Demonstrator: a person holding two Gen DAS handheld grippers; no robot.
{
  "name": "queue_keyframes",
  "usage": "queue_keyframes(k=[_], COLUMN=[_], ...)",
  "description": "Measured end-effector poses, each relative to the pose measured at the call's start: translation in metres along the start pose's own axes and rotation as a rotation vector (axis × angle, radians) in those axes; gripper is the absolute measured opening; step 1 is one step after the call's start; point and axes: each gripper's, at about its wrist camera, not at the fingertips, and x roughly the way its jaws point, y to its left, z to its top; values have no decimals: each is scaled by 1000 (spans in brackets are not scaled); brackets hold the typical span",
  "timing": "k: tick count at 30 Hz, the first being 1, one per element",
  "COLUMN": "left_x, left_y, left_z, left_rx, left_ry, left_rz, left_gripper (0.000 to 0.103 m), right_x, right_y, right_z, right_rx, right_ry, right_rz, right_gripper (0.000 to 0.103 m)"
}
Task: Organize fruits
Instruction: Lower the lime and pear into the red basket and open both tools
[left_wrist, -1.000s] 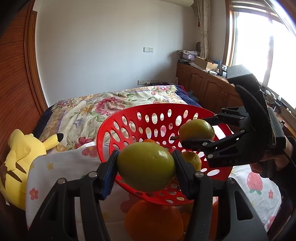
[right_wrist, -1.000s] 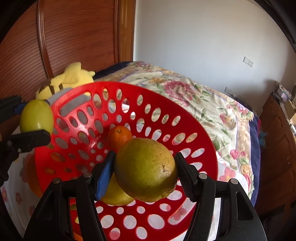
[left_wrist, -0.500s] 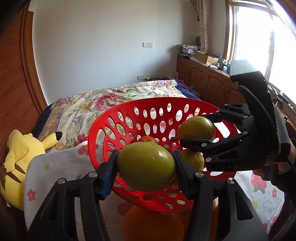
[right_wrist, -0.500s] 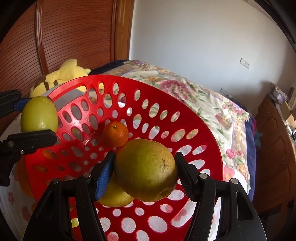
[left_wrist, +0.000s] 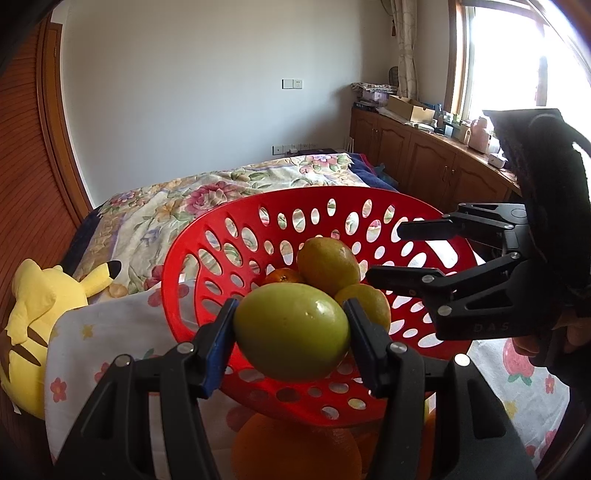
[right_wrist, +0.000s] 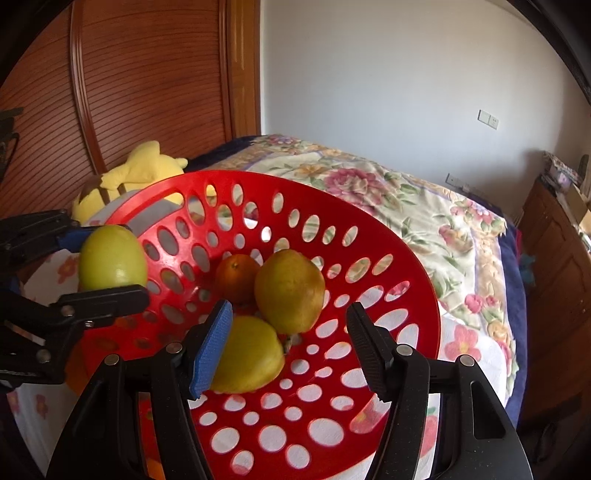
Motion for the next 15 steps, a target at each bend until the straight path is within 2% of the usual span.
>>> queue_keyframes(k=[15], left_x=[5], left_y=[-7], left_z=[1], left_rx=[0], left_ry=[36], left_rz=[-6], left_gripper=[57], right_x=[-43], right_y=[2], right_z=[-20], right_rx=[85], right_ry=[-79], right_rz=[24], right_gripper=[66])
